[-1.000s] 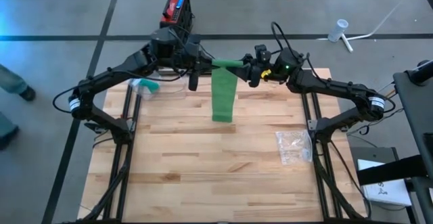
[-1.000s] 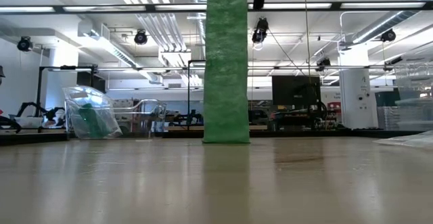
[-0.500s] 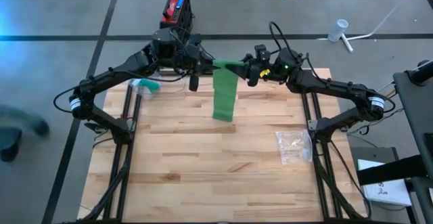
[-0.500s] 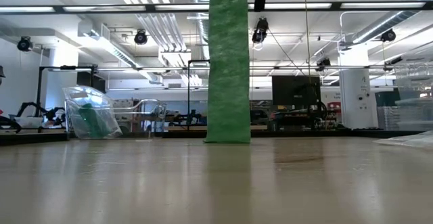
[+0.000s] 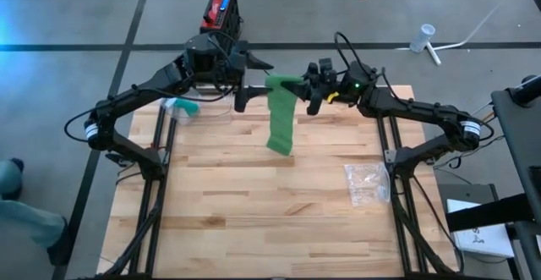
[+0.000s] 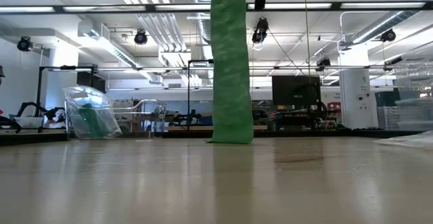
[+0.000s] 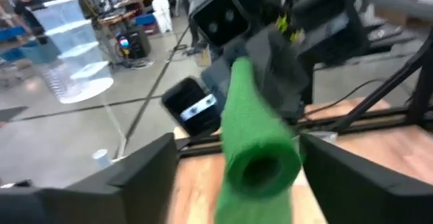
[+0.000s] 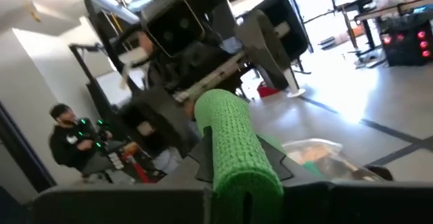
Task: Roll bandage
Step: Roll the green bandage
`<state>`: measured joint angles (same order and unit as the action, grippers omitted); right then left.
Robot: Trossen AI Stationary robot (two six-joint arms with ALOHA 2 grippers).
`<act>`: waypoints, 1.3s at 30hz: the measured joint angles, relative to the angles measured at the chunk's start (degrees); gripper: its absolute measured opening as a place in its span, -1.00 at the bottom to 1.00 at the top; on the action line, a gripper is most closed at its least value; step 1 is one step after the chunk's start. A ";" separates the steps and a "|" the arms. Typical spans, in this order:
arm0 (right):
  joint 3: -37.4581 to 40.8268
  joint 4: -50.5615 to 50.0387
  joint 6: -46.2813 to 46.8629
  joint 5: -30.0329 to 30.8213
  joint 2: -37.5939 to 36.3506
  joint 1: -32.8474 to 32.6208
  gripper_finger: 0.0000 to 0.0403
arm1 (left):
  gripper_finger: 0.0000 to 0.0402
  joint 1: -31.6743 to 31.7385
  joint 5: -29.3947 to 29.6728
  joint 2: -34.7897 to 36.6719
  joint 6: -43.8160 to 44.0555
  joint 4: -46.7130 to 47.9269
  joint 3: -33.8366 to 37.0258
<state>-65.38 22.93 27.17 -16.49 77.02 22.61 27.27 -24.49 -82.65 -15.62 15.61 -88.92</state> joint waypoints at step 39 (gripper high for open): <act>0.41 1.13 -2.60 -7.32 -0.97 -1.42 -0.17 | -0.89 1.95 -13.51 -2.99 2.90 7.67 -6.04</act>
<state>-64.97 24.05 24.56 -23.82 76.05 21.19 29.21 -38.01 -85.65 -12.72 23.28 -94.96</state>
